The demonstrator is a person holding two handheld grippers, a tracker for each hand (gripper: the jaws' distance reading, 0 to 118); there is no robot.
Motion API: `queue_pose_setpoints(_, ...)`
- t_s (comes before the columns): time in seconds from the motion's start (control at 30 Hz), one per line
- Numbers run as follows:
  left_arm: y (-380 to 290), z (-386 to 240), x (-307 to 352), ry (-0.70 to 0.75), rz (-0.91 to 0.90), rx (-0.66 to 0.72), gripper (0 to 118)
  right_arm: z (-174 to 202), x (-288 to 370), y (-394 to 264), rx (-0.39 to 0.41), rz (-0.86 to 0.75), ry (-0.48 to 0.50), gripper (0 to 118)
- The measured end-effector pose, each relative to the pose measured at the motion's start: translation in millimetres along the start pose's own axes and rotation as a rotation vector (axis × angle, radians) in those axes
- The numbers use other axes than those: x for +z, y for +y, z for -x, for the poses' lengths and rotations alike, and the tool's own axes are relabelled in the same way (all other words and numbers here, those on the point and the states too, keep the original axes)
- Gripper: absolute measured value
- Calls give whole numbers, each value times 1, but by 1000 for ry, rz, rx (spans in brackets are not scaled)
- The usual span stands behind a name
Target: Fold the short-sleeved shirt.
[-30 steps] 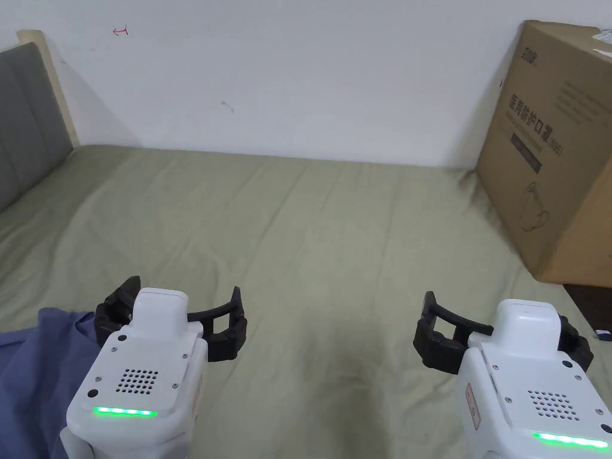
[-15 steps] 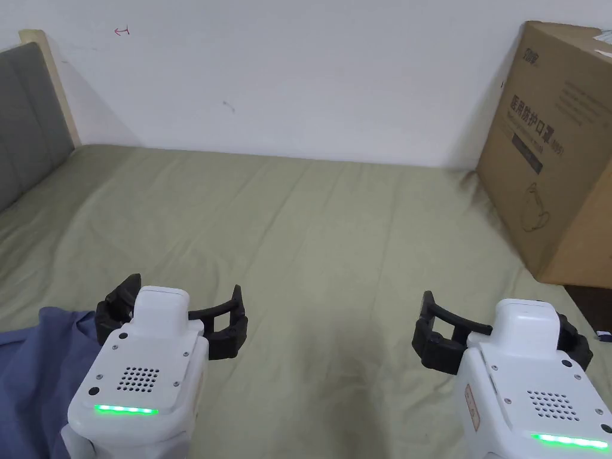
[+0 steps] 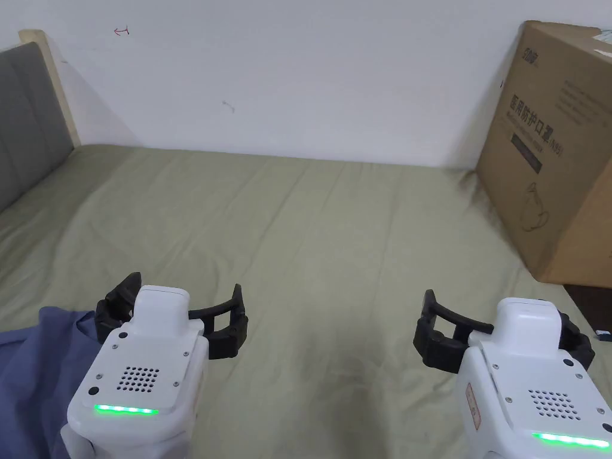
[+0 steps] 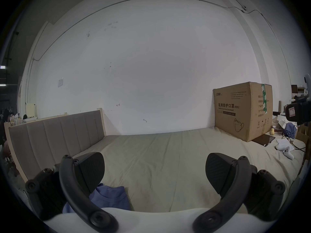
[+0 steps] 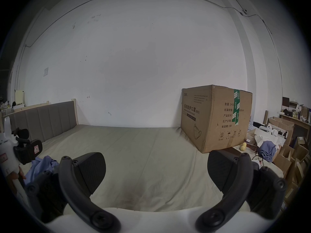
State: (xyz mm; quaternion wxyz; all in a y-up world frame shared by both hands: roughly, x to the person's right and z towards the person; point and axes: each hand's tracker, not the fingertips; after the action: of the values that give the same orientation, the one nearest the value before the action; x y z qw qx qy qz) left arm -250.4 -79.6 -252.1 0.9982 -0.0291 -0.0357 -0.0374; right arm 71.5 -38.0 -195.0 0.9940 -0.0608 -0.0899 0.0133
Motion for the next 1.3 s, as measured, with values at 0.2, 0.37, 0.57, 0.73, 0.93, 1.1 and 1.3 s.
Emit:
queue_pose_setpoints(0.2,2,1,3,-6,-12,25,95,2,3,1,10,0,-10,90)
queue_pose_setpoints(0.37,4,-3,3,-1,-17,45,0,1,2,2,12,2,-32,0)
queue_pose_setpoints(0.57,6,-5,2,-27,5,44,0,-2,1,4,20,12,-10,0)
queue_pose_setpoints(0.73,5,0,2,-21,14,62,0,-1,0,4,7,18,-2,0)
queue_pose_setpoints(0.93,3,9,4,-3,19,61,0,5,-2,4,7,19,20,0)
queue_pose_setpoints(1.1,2,29,12,43,21,76,0,21,-8,6,13,18,67,0)
queue_pose_setpoints(1.3,-1,71,32,153,23,71,0,63,-18,10,17,7,179,0)
